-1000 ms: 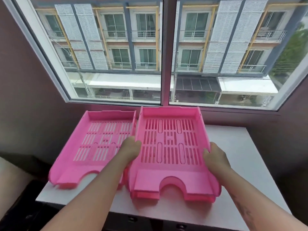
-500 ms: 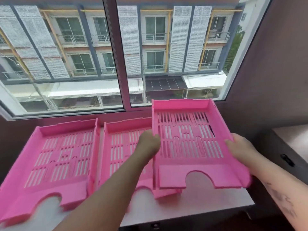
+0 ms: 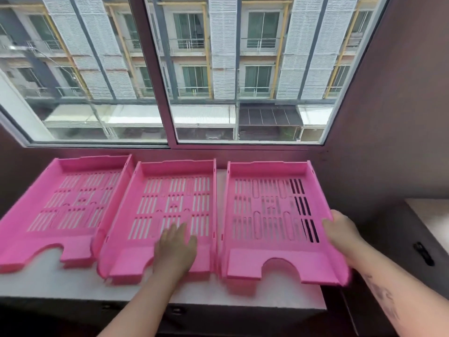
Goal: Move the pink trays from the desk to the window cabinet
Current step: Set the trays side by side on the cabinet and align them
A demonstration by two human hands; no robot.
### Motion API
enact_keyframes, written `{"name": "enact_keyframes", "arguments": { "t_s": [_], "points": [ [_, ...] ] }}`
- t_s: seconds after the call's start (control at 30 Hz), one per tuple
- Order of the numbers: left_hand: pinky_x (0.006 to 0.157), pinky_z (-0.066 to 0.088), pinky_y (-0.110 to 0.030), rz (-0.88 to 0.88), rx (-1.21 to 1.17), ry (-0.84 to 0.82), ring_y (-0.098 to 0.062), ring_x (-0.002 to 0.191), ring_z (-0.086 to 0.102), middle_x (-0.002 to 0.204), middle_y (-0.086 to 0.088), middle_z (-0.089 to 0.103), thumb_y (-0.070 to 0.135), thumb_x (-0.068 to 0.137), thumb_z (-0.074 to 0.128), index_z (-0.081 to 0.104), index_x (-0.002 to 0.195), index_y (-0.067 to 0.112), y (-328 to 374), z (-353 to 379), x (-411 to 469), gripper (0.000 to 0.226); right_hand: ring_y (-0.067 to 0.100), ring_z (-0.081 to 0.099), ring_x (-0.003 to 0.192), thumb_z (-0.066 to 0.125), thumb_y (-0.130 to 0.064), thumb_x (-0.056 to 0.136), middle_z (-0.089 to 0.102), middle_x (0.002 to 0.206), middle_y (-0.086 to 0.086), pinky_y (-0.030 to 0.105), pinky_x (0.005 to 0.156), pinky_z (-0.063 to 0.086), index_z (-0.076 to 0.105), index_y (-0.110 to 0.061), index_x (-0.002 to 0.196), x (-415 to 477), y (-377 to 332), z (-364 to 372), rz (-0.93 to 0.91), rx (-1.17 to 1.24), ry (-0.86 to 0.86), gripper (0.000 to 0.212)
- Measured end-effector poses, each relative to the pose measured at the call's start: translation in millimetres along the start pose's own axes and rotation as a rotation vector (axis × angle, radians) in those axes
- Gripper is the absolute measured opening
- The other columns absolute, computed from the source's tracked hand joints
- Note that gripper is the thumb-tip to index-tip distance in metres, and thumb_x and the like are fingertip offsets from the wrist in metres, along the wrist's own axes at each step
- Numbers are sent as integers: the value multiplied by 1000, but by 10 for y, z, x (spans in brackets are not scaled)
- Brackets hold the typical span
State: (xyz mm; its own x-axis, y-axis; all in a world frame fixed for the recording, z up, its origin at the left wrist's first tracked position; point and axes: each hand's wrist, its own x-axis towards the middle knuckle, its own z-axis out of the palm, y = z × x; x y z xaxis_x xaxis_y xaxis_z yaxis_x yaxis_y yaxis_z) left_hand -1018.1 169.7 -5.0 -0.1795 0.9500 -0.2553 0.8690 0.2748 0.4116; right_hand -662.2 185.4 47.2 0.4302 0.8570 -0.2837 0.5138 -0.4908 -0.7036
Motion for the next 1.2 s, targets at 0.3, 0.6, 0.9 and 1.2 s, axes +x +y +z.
{"name": "enact_keyframes", "arguments": {
  "t_s": [0.3, 0.6, 0.9, 1.2],
  "points": [
    [123, 2, -49, 85, 235, -59, -20, 153, -4, 166, 1, -9, 58, 97, 22, 1, 157, 31, -266, 31, -68, 69, 35, 35, 144, 48, -36, 96, 37, 157, 15, 50, 117, 26, 29, -8, 153, -202, 21, 351, -326, -534, 173, 66],
    [123, 5, -47, 196, 272, 59, -19, 153, 4, 164, 10, 7, 65, 87, 13, 15, 152, 48, -340, 157, -200, 67, 32, -18, 151, 10, -97, 66, -11, 166, 0, 43, 109, -30, 0, -44, 155, -843, 119, 1008, -619, -822, -364, 104],
    [123, 6, -52, 208, 240, 103, -19, 153, 6, 162, 13, 9, 64, 90, 19, 18, 149, 49, -316, 127, 39, 61, 32, -16, 151, 6, -95, 69, -20, 161, 2, 56, 122, -6, -15, -50, 149, -384, -100, 1097, -643, -955, -390, 94],
    [123, 4, -51, 213, 246, 112, -18, 153, 4, 161, 15, 7, 64, 90, 14, 16, 150, 49, -305, 91, 83, 61, 38, -15, 150, 1, -95, 66, -19, 159, 10, 57, 122, -2, -15, -48, 150, -364, -192, 1189, -698, -993, -419, 98]
  ]
}}
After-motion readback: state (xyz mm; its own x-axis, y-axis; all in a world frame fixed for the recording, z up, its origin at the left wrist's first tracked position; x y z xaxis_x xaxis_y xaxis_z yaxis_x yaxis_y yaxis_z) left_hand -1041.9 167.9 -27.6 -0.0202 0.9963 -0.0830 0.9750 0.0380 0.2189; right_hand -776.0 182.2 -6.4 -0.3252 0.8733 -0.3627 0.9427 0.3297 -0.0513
